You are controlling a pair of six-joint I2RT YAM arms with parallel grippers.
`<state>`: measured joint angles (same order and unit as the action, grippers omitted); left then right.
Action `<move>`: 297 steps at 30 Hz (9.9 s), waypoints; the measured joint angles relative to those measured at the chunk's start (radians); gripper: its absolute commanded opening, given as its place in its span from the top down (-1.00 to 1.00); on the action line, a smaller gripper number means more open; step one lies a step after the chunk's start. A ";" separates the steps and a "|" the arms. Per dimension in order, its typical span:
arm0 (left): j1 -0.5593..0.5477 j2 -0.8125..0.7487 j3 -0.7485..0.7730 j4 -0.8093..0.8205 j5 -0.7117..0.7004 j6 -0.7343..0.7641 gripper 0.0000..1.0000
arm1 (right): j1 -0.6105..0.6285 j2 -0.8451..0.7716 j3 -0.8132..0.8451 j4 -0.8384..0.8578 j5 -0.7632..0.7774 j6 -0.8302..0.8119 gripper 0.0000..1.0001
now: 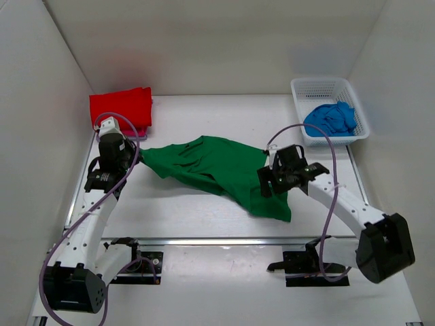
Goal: Fold and stack the t-shirts
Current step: Flatten out the tshirt
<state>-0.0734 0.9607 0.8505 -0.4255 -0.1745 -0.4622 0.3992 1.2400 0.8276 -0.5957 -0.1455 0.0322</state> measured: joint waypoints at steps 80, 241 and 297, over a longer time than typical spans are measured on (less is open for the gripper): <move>-0.009 -0.023 -0.005 0.004 0.045 -0.028 1.00 | -0.002 -0.072 -0.278 0.103 -0.027 0.314 0.07; -0.046 -0.244 -0.106 -0.045 0.051 -0.024 1.00 | 0.072 0.388 0.059 0.257 -0.171 0.218 1.00; 0.200 1.424 1.872 0.009 0.539 -0.339 1.00 | -0.543 0.912 1.641 0.153 -0.268 0.169 0.98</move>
<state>0.1268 2.3844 2.7220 -0.4168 0.3649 -0.8013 -0.1436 2.1521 2.4691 -0.4427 -0.4137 0.2012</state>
